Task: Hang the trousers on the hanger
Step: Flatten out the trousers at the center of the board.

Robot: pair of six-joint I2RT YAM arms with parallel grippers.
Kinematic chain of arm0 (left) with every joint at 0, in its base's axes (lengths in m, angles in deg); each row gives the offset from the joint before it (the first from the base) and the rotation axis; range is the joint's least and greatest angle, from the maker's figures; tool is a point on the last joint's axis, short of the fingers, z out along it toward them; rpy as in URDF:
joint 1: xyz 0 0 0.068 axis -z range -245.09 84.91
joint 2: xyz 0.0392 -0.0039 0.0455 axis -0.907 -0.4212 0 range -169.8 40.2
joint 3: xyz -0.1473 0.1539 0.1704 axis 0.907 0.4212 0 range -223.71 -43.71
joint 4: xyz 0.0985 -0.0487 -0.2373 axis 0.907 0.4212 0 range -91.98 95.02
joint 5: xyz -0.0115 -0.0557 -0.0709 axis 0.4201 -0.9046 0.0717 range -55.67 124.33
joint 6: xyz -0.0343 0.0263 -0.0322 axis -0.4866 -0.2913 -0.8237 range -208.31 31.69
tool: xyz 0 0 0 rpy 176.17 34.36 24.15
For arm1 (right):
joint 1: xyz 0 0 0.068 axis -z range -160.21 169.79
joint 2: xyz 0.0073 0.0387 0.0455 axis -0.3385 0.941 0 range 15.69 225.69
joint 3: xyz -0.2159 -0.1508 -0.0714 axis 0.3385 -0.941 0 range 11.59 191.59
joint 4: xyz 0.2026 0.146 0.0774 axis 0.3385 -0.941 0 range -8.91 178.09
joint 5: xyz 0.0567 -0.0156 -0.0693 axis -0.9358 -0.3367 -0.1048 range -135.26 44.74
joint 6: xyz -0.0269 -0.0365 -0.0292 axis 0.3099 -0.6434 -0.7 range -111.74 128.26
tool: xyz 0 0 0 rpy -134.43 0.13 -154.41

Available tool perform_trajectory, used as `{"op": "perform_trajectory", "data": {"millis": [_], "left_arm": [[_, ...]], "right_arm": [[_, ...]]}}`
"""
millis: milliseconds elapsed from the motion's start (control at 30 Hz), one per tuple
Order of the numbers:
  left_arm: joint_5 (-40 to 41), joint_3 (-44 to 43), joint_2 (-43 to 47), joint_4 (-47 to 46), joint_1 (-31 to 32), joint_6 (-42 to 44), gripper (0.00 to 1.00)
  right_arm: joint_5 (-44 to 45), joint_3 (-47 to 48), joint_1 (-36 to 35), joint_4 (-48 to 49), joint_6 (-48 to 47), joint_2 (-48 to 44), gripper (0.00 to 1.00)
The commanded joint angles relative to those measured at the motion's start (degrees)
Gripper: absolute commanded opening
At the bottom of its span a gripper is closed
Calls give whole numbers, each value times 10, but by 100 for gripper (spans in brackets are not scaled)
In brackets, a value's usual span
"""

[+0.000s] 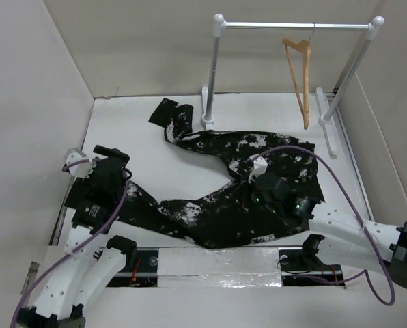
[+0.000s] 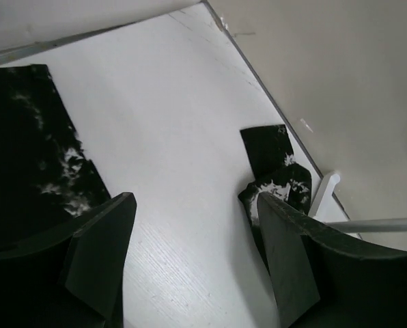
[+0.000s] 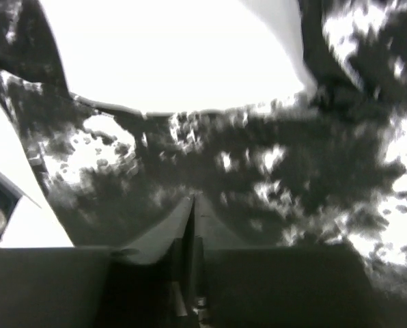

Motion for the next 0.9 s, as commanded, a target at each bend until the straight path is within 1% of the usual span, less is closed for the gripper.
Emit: {"op": "perform_trajectory", "data": {"millis": [0, 33, 67, 100, 133, 167, 200, 233, 300, 333, 367, 433, 467, 500, 533, 567, 600, 633, 700, 800, 867], "left_arm": [[-58, -22, -97, -81, -2, 35, 68], [-105, -14, -142, -130, -2, 42, 67], [-132, -10, -142, -158, -2, 52, 66], [-156, -9, -188, -189, -2, 63, 66], [-172, -13, -213, -205, -2, 58, 64], [-178, -24, -257, -210, -2, 49, 64], [-179, -29, -274, -216, -2, 47, 63], [-186, -32, -288, -226, -2, 47, 63], [-195, -37, -305, -230, -2, 44, 62], [-203, -33, -301, -236, -2, 43, 62], [-206, -19, -293, -241, -2, 42, 62], [-220, 0, -245, -244, -2, 41, 61], [-226, 19, -224, -249, -2, 43, 61], [-233, 29, -180, -259, -2, 46, 61], [-240, 39, -156, -262, -2, 49, 61], [-242, 60, -134, -264, -2, 50, 60], [-247, 68, -94, -265, -2, 52, 60], [-251, 73, -77, -261, -2, 55, 60], [-251, 79, -48, -250, -2, 64, 60], [-262, 86, -40, -250, -2, 71, 60], [-255, 89, -43, -249, -2, 75, 60]], "right_arm": [[-14, 92, 15, 47, -56, 74, 0], [-22, 114, 20, 48, -66, 97, 0], [-31, 135, 21, 53, -72, 120, 0], [-40, 180, 21, 61, -79, 166, 0], [-47, 207, 21, 61, -93, 190, 0], [-50, 232, 21, 73, -100, 215, 20], [-53, 259, 21, 75, -104, 241, 33], [-53, 318, 21, 69, -113, 296, 45], [-37, 377, 21, 41, -119, 352, 64], [-31, 428, 21, 40, -129, 406, 69], [-32, 455, 26, 40, -135, 433, 70], [-34, 513, 33, 19, -138, 485, 70], [-36, 569, 40, 12, -137, 536, 71], [-35, 595, 47, 3, -137, 560, 71], [-31, 621, 47, -3, -137, 584, 71], [-29, 672, 54, -10, -136, 629, 71], [-26, 698, 60, -28, -136, 651, 70], [-24, 723, 60, -39, -135, 673, 69], [-20, 784, 66, -58, -133, 727, 68], [-10, 842, 77, -80, -128, 780, 66], [-12, 859, 77, -83, -129, 798, 64]]}}
